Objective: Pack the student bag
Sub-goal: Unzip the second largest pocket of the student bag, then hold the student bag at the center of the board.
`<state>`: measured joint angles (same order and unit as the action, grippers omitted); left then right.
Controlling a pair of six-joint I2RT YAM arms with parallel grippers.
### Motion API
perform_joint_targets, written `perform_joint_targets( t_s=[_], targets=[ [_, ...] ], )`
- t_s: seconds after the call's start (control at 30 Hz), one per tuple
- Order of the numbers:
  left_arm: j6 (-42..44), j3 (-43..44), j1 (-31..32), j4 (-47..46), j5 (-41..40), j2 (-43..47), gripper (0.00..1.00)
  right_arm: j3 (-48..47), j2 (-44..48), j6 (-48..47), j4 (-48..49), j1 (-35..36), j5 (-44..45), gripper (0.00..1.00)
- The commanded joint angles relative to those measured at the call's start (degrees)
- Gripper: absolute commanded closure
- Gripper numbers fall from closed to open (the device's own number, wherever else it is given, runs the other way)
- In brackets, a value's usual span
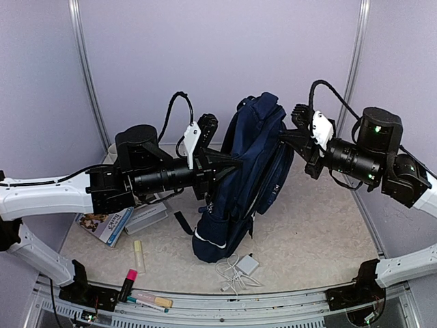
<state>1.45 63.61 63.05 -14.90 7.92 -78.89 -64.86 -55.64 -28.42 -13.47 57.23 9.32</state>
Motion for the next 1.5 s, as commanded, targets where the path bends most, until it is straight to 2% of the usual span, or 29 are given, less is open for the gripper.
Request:
perform_joint_targets(
  t_s=[0.0, 0.23, 0.4, 0.57, 0.6, 0.67, 0.73, 0.8, 0.83, 0.93, 1.03, 1.13, 1.23, 1.3, 1.43, 1.47],
  targets=[
    [2.31, 0.10, 0.32, -6.12, 0.88, 3.92, 1.00, 1.06, 1.78, 6.80, 5.57, -5.87, -8.02, 1.00],
    [2.38, -1.68, 0.03, -7.17, 2.99, 4.94, 1.00, 1.05, -1.00, 12.09, 14.75, -17.26, -12.69, 1.00],
    [-0.72, -3.86, -2.46, -8.51, 4.86, 6.81, 1.00, 1.59, -4.12, 20.59, 21.08, -28.91, -23.95, 1.00],
    [-2.48, -6.62, -4.35, -7.68, 3.94, 8.92, 1.00, -2.63, -8.30, 23.65, 21.57, -29.94, -31.78, 1.00],
    [-2.98, -6.88, -4.60, -7.12, 2.89, 9.13, 0.96, -3.52, -8.95, 24.51, 21.50, -29.75, -33.26, 1.00],
    [-4.75, -6.11, -5.17, -4.51, 0.61, 9.01, 0.67, -5.48, -9.98, 24.96, 20.59, -27.82, -33.27, 1.00],
    [-5.83, -1.47, -5.32, 0.91, -1.38, 7.80, 0.33, -6.74, -10.81, 22.19, 19.49, -24.05, -30.51, 1.00],
    [-6.33, 2.37, -5.30, 4.55, -3.97, 6.41, 0.04, -7.82, -11.34, 19.65, 19.27, -20.09, -27.51, 1.00],
    [-6.40, 3.38, -5.42, 4.80, -4.28, 5.90, 0.01, -8.55, -11.67, 18.89, 19.27, -18.56, -26.87, 1.00],
    [-8.05, 5.66, -6.63, 2.54, -1.69, 4.80, 0.01, -11.14, -13.35, 18.44, 18.99, -15.68, -26.55, 1.00],
    [-7.95, 11.13, -6.51, 4.75, 1.19, 2.21, 0.01, -14.53, -15.81, 17.38, 17.18, -12.80, -23.82, 1.00],
    [-6.77, 16.83, -5.03, 10.42, 0.51, -2.20, 0.01, -17.67, -18.08, 15.90, 15.74, -9.54, -20.96, 1.00],
    [-6.90, 16.97, -5.10, 11.63, -1.40, -3.89, 0.01, -18.77, -19.13, 15.36, 15.69, -7.84, -20.34, 1.00],
    [-6.80, 16.13, -5.40, 11.43, -0.71, -3.63, 0.12, -18.68, -19.16, 15.91, 16.21, -7.70, -19.95, 1.00],
    [-6.69, 15.01, -5.59, 10.20, 1.34, -2.44, 0.56, -19.27, -19.29, 16.50, 15.83, -7.72, -18.53, 1.00],
    [-6.65, 14.92, -5.63, 10.30, 1.42, -2.27, 0.71, -19.43, -19.34, 16.74, 15.80, -7.70, -18.46, 1.00]
  ],
)
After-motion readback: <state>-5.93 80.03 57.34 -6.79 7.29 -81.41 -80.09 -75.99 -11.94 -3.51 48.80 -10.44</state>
